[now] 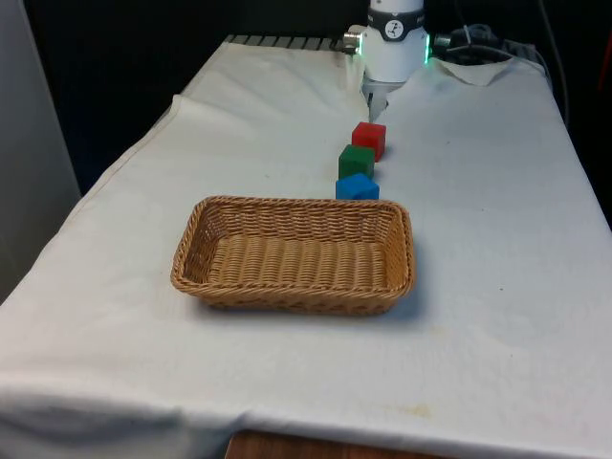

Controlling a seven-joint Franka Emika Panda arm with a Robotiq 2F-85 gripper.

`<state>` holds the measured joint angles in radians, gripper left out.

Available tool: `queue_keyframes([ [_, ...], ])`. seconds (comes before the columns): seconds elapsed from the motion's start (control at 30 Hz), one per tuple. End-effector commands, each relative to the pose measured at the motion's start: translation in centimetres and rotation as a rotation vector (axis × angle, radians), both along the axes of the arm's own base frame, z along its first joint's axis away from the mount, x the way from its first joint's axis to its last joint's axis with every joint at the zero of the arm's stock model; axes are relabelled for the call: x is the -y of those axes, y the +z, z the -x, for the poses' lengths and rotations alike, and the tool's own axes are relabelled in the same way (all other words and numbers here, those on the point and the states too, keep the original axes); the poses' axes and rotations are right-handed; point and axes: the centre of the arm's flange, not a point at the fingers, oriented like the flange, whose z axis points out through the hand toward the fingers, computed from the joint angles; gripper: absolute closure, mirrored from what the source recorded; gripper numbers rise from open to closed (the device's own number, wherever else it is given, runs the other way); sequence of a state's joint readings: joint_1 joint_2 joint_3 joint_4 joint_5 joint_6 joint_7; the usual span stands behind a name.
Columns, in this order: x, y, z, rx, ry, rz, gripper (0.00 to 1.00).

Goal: Pick up exactly two blocks and place them into the basket.

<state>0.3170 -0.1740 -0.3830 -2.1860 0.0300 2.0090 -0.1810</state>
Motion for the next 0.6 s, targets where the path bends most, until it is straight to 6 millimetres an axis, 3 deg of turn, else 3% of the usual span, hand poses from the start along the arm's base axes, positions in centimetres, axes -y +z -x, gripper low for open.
queue_keyframes([
  [0.0, 0.1, -0.3, 0.2, 0.007, 0.001, 0.013, 0.0],
  [0.57, 0.8, -5.2, 3.6, -0.033, -0.017, 0.052, 0.0],
])
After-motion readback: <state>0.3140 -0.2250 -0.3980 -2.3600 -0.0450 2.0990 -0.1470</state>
